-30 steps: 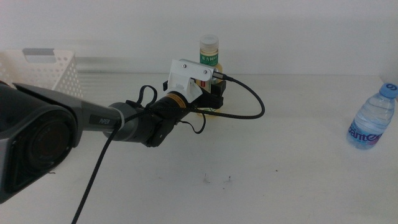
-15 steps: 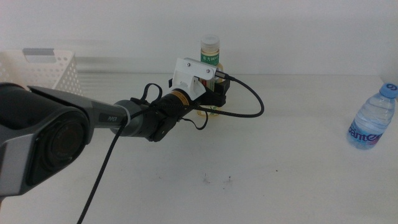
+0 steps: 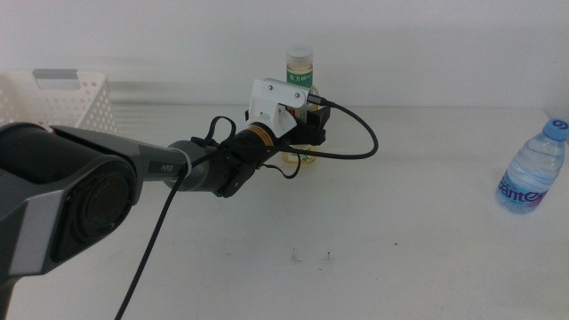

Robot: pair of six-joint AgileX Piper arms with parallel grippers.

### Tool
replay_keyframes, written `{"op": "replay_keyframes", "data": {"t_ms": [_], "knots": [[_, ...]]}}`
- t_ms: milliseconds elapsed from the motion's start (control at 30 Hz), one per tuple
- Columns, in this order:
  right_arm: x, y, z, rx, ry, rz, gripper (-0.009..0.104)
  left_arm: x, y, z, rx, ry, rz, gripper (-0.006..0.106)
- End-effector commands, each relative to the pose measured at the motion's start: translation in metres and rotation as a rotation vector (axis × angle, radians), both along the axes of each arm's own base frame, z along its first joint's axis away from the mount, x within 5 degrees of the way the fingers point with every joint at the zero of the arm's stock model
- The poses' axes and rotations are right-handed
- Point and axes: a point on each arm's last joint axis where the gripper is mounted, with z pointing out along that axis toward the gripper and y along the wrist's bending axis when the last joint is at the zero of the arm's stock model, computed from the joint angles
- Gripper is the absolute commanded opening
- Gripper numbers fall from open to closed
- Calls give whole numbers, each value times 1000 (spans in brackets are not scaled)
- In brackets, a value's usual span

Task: Use arms to grab the bottles and put them into the dustbin to the left of the table.

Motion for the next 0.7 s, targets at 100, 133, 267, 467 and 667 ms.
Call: {"op": "replay_keyframes", "data": {"t_ms": [100,133,267,467,667], "knots": [[0,-1,0,-8,-14,-8,90,0,-1,-3,18,-1,-18,43],[0,-1,0,-8,-14,-8,90,-1,-1,-2,26,-8,-27,35],[0,-1,0,-8,-14,-8,90,-3,1,8,22,-17,-49,12],[0,-1,0,-8,-14,-8,90,-23,13,27,36,-15,-52,0],[0,-1,0,-8,-14,-8,90,-51,28,48,14,-25,-50,0]]}}
